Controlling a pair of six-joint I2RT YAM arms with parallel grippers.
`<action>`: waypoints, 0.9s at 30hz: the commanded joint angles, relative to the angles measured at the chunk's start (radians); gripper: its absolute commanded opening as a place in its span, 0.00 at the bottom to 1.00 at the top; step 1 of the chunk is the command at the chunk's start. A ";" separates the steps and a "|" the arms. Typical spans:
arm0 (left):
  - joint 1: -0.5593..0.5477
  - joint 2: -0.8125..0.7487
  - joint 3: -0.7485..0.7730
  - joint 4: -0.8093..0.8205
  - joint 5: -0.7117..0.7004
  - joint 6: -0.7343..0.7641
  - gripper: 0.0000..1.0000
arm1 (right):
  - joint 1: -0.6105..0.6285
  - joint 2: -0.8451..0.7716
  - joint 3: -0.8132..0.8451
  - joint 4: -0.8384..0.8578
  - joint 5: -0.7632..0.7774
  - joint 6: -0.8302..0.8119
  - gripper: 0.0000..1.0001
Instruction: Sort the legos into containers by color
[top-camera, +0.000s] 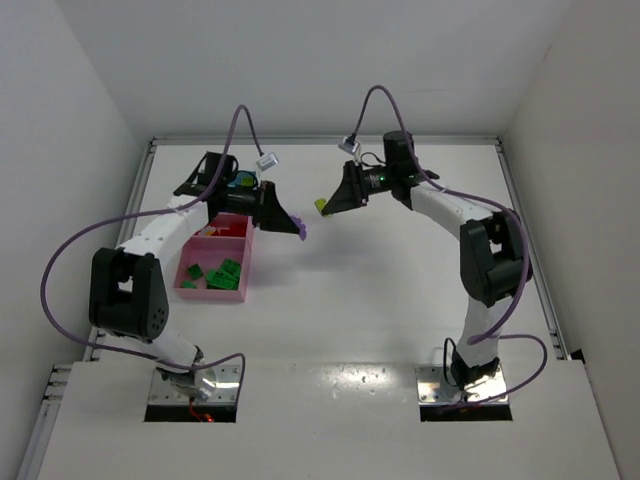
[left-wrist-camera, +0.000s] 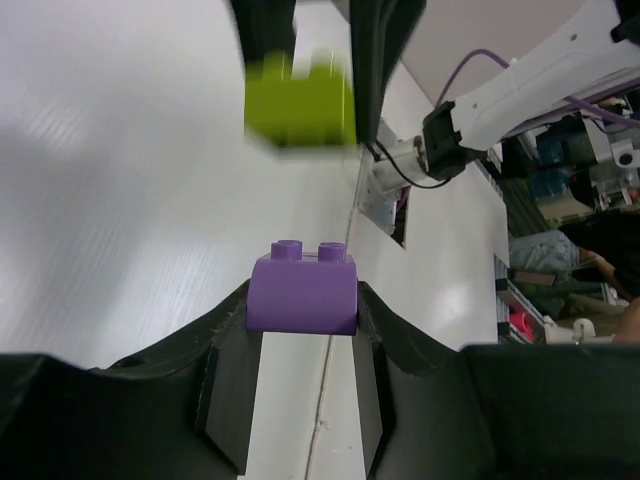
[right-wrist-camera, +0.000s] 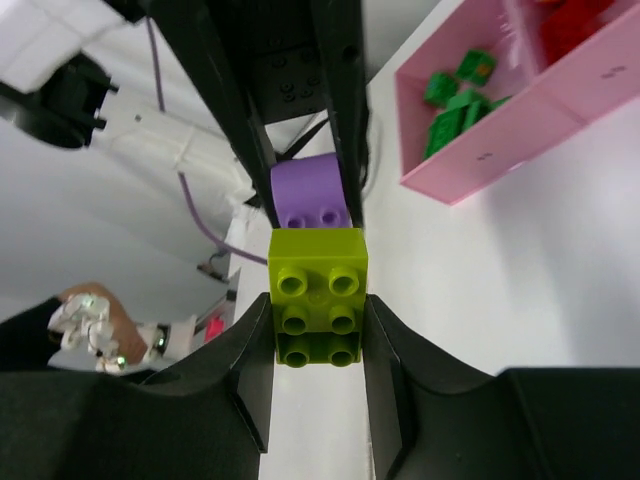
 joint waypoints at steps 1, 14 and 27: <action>0.062 -0.081 -0.083 0.013 0.006 0.048 0.00 | -0.101 -0.063 0.009 0.034 0.015 0.014 0.00; 0.186 -0.057 0.010 0.004 -0.949 0.068 0.00 | -0.205 -0.160 -0.056 0.010 0.079 -0.041 0.00; 0.177 0.106 0.053 0.117 -1.186 0.025 0.00 | -0.205 -0.169 -0.047 -0.079 0.111 -0.115 0.00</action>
